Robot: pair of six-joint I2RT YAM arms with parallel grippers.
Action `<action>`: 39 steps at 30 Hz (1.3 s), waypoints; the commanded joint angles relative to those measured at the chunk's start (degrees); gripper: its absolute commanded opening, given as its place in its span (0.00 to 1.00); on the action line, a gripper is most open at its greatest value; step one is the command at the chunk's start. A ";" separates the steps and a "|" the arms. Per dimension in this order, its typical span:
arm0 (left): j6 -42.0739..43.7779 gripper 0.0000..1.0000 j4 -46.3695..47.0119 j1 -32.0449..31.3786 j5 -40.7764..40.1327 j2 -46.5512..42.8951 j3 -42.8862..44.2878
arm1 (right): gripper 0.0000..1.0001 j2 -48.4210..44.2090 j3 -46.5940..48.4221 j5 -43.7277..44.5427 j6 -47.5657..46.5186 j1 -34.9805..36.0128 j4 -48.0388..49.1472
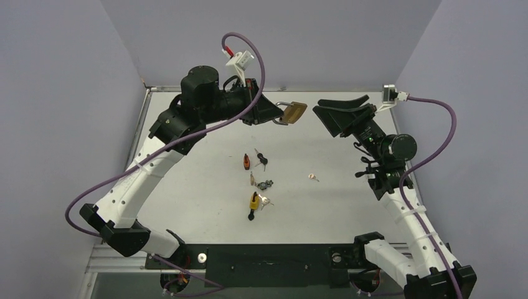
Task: Lock with the key
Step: Lock the lock.
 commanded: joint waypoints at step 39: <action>-19.11 0.00 25.74 3.68 13.31 -2.70 3.72 | 0.39 9.11 6.03 -7.53 8.89 7.78 28.55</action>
